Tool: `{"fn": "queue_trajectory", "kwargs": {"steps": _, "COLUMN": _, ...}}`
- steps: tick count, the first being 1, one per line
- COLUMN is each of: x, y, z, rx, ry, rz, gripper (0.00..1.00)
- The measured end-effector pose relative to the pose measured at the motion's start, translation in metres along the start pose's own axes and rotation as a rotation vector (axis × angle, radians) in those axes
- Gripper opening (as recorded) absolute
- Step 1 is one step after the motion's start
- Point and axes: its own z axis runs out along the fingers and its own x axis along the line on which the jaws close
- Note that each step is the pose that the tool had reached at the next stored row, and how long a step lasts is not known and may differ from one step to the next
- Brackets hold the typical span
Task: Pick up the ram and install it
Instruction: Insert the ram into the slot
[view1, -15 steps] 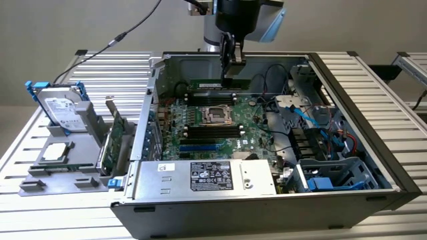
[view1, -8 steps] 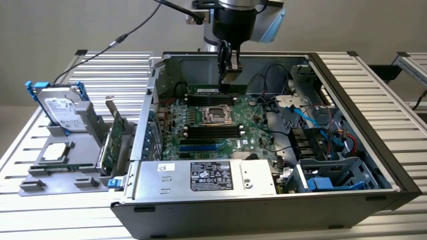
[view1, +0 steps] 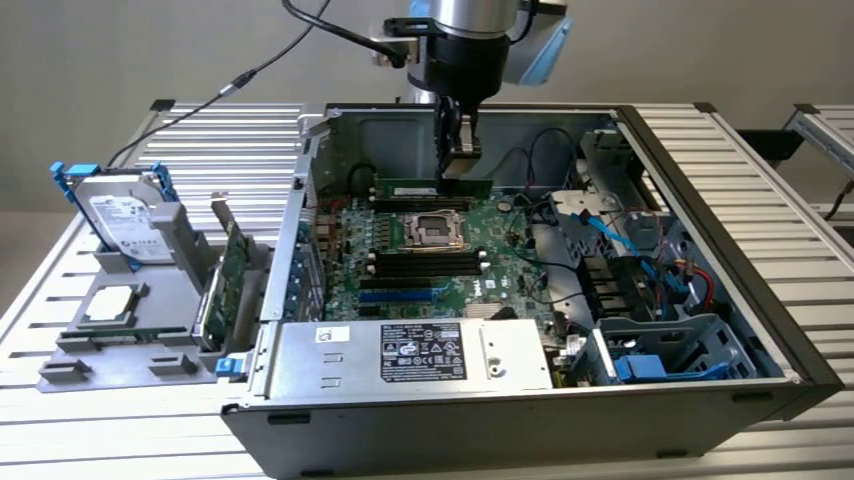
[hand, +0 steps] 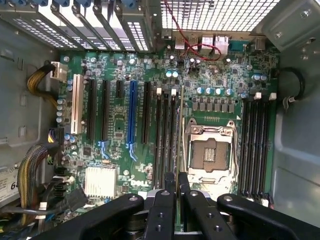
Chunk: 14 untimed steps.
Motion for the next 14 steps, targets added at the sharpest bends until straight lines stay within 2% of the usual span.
{"fn": "queue_trajectory", "kwargs": {"steps": 4, "x": 0.002, "y": -0.0004, "z": 0.0074, "rx": 0.0019, "ry": 0.0000, "rz": 0.000, "gripper": 0.14}}
{"fn": "queue_trajectory", "kwargs": {"steps": 14, "x": 0.014, "y": -0.0005, "z": 0.0253, "rx": 0.0046, "ry": 0.0001, "rz": 0.000, "gripper": 0.14}}
